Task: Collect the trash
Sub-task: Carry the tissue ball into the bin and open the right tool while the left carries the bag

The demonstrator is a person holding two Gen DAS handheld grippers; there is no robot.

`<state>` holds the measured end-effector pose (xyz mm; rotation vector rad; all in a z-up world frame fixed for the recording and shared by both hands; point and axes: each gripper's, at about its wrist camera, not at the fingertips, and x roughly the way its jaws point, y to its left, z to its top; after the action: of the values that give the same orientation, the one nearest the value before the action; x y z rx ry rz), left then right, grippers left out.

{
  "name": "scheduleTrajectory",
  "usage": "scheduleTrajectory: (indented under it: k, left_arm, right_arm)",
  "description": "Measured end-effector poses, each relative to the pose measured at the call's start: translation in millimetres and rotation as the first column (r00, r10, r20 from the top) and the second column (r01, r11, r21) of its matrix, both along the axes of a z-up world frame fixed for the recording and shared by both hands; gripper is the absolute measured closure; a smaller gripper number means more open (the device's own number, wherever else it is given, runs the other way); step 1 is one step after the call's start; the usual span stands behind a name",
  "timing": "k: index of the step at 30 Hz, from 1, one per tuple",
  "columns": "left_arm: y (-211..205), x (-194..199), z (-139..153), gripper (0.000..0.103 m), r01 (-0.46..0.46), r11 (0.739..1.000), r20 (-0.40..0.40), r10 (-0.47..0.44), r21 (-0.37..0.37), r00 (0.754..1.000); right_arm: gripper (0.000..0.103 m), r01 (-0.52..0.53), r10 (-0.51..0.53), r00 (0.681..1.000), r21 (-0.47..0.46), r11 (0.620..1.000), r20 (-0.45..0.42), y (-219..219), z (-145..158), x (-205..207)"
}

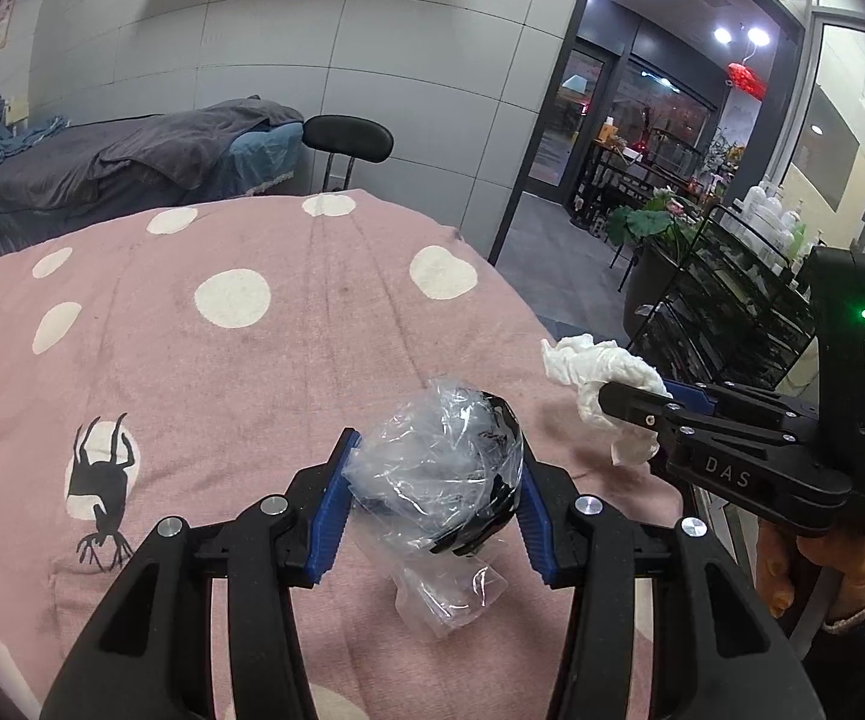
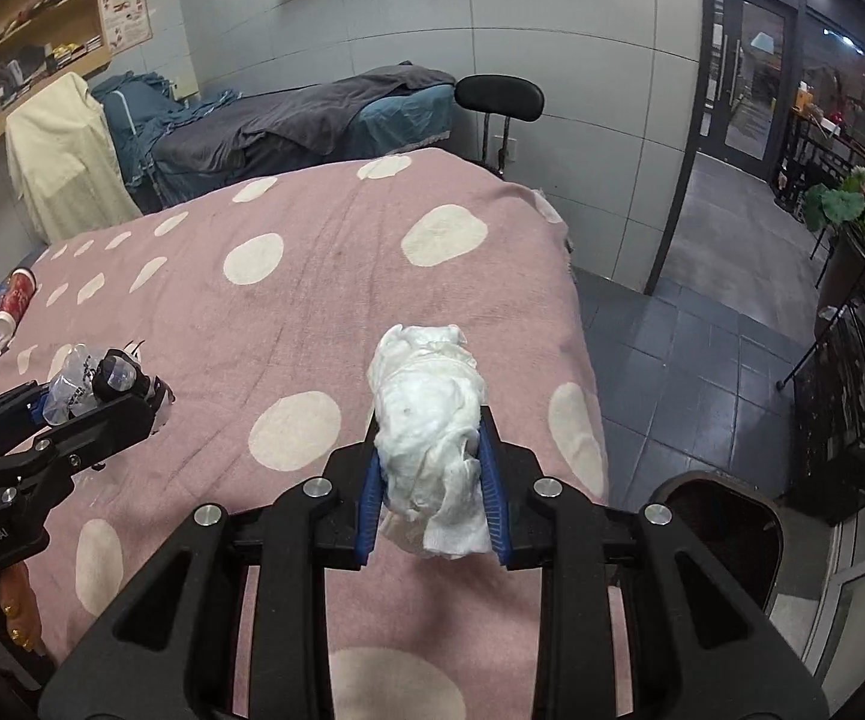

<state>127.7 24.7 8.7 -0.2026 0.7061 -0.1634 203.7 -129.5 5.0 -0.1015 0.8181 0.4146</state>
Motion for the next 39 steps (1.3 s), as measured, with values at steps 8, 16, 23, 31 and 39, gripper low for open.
scheduleTrajectory:
  k: [8,16,23,31,39]
  left_arm:
    - [-40,2,2,0.055,0.099,0.995,0.016,-0.099,0.0,0.995]
    - [-75,3,6,0.055,0.188,0.982,0.034,-0.188,0.004,0.982]
    - [-97,2,6,0.055,0.229,0.973,0.035,-0.229,0.013,0.973]
    - [-121,2,9,0.055,0.277,0.96,0.043,-0.278,0.034,0.96]
    - [-146,5,3,0.055,0.333,0.942,0.03,-0.334,0.038,0.942]
  right_arm:
    - [0.074,0.151,-0.151,0.989,0.055,0.987,-0.001,-73,-1,-20]
    - [0.074,0.31,-0.309,0.95,0.053,0.949,-0.036,-140,-23,-35]
    - [0.074,0.432,-0.425,0.896,0.025,0.902,-0.132,-191,-73,-35]
    - [0.074,0.501,-0.494,0.842,-0.025,0.865,-0.214,-224,-139,-18]
    - [0.073,0.534,-0.522,0.801,-0.044,0.844,-0.291,-240,-187,-6]
